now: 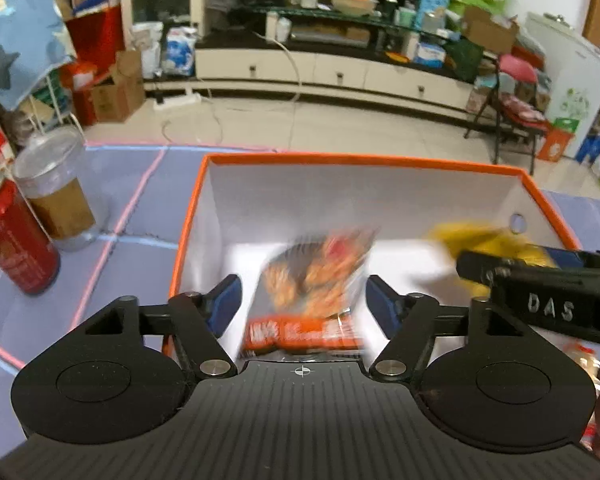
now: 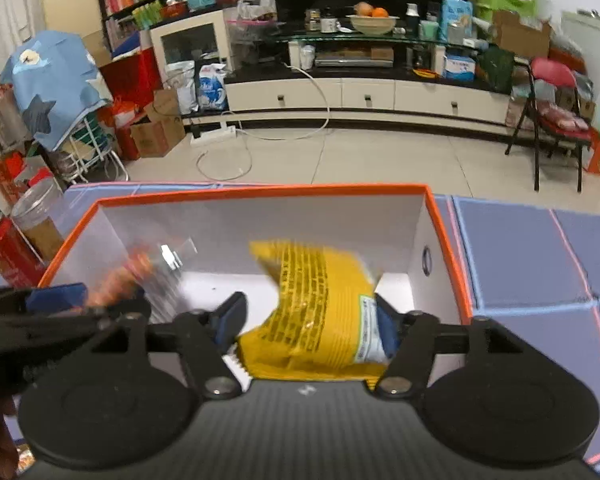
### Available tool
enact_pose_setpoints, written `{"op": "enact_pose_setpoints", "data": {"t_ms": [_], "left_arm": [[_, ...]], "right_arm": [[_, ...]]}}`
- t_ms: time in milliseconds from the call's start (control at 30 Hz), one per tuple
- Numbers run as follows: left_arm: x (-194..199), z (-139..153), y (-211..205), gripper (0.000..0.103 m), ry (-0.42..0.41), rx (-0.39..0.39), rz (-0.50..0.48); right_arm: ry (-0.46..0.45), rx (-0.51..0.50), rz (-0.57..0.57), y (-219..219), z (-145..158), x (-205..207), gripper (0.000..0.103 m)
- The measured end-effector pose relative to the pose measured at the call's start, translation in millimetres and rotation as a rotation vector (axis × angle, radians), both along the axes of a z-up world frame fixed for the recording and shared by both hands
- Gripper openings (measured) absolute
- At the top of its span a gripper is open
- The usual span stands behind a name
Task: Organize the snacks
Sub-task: 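Carry both packets over the orange box and open both tools to drop them, then return both tools from the orange box to the snack pile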
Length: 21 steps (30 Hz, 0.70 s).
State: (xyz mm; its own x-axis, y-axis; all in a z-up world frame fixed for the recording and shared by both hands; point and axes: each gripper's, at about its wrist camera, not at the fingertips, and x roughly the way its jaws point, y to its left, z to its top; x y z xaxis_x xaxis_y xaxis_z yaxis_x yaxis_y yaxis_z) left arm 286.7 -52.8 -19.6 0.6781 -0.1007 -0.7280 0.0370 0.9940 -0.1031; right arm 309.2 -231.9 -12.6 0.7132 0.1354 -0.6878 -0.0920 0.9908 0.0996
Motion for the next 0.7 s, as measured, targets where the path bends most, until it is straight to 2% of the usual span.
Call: {"op": "enact_pose_setpoints", "data": {"t_ms": [67, 167, 267, 333, 433, 500, 600, 700], "left_arm": [[-14.8, 11.6, 7.8, 0.075, -0.027, -0.039, 0.008], [-51.6, 35.5, 24.8, 0.081, -0.093, -0.055, 0.038], [-102.0, 48.9, 45.7, 0.084, -0.149, -0.072, 0.052], [-136.6, 51.8, 60.0, 0.085, -0.165, -0.079, 0.074], [-181.2, 45.4, 78.1, 0.085, -0.162, -0.098, 0.095], [-207.0, 36.1, 84.7, 0.086, -0.145, -0.094, 0.104], [-232.6, 16.7, 91.5, 0.086, -0.098, -0.103, 0.098], [-246.4, -4.1, 95.5, 0.086, -0.04, -0.111, 0.075]], "right_arm": [[-0.025, 0.016, -0.015, -7.4, 12.7, -14.4, 0.071], [-0.124, 0.059, -0.04, -31.4, 46.2, -61.9, 0.075], [-0.245, 0.048, -0.079, -65.5, 70.0, -128.7, 0.084], [-0.307, 0.021, -0.102, -86.2, 73.4, -170.4, 0.095], [-0.3, -0.068, -0.158, -103.2, 60.0, -219.2, 0.094], [-0.272, -0.073, -0.176, -111.4, 44.3, -241.8, 0.094], [-0.215, -0.136, -0.126, -117.1, 17.0, -246.0, 0.094], [-0.203, -0.203, -0.039, -121.6, -2.9, -237.9, 0.093]]}}
